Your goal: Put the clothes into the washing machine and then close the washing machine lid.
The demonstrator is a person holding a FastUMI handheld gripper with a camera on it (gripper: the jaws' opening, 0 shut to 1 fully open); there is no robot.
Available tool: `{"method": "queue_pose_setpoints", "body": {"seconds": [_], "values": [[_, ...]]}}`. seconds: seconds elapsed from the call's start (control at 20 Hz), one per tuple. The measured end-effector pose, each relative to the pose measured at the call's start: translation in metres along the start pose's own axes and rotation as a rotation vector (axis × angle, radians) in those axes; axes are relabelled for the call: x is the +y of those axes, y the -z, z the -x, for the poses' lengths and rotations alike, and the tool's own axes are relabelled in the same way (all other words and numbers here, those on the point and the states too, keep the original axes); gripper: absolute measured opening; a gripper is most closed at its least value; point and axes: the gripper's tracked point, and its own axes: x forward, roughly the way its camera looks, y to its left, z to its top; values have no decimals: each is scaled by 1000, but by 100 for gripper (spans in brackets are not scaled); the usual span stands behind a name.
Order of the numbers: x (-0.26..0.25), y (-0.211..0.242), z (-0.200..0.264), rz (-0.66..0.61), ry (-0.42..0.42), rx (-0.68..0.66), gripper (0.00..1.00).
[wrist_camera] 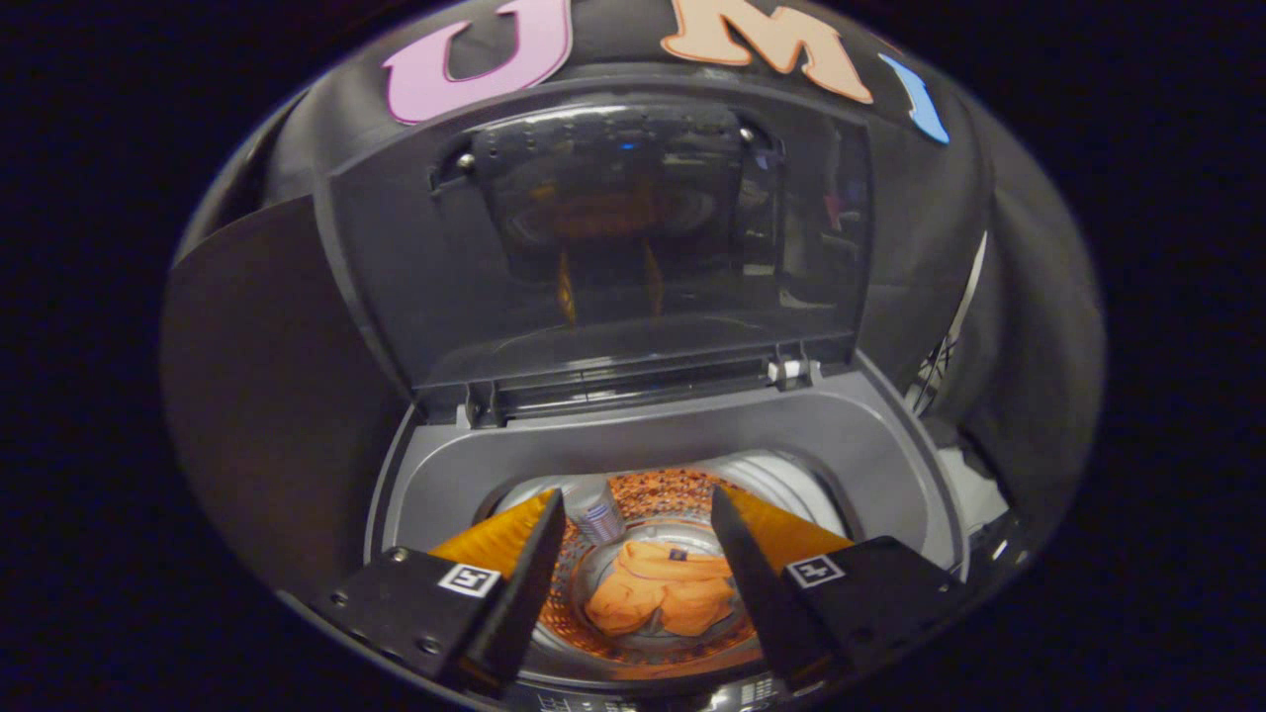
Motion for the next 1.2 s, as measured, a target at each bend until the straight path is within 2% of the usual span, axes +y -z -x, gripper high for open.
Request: {"method": "queue_pose_setpoints", "body": {"seconds": [0.1,0.45,0.7,0.95,1.2], "values": [[5,-7,8,-10,-18,-9,100],[7,-64,41,-27,-50,-96,99],[12,-123,76,-21,-54,-201,98],[14,-195,100,-167,-58,-326,98],[6,-264,93,-185,-14,-446,97]]}}
